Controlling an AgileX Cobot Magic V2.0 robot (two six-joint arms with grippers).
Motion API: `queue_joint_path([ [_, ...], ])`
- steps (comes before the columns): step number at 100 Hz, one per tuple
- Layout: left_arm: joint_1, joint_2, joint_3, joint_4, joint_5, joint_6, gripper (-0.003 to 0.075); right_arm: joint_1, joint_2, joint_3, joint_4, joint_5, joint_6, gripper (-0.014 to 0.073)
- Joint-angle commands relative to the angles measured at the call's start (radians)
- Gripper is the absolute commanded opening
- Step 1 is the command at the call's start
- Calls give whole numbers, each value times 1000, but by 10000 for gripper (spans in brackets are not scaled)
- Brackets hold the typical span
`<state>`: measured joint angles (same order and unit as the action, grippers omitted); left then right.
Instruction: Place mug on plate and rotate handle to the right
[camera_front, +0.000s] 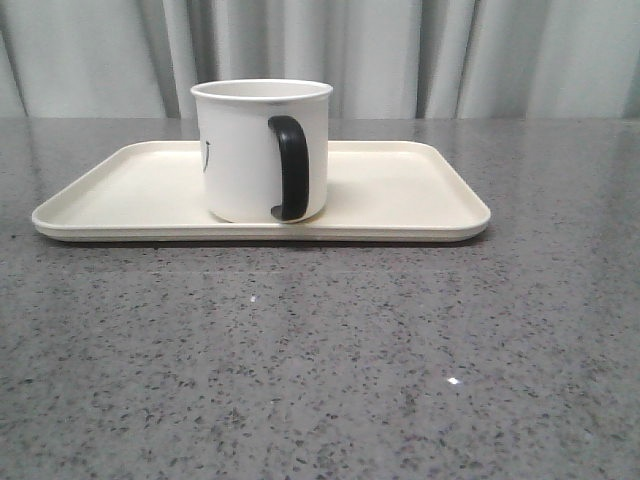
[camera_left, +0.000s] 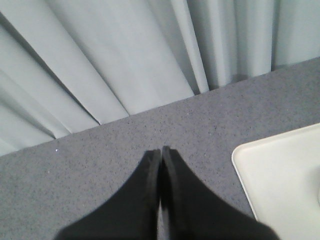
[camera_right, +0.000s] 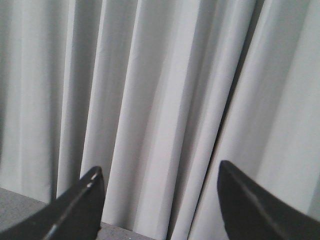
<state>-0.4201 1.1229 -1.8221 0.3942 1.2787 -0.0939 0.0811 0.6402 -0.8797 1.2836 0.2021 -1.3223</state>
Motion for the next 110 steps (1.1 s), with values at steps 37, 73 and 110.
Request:
queue_joint_path([
  [37,-6,-190,340,61,-18,-97,-20,3,241,-302,-38,252,-7,487],
  [73,-6,-211,423,4,-18,-97,-20,7,576,-690,-40,572,47,487],
  [110,-6,-214,459,-16,-18,-97,-20,90,821,-970,-107,702,134,487],
])
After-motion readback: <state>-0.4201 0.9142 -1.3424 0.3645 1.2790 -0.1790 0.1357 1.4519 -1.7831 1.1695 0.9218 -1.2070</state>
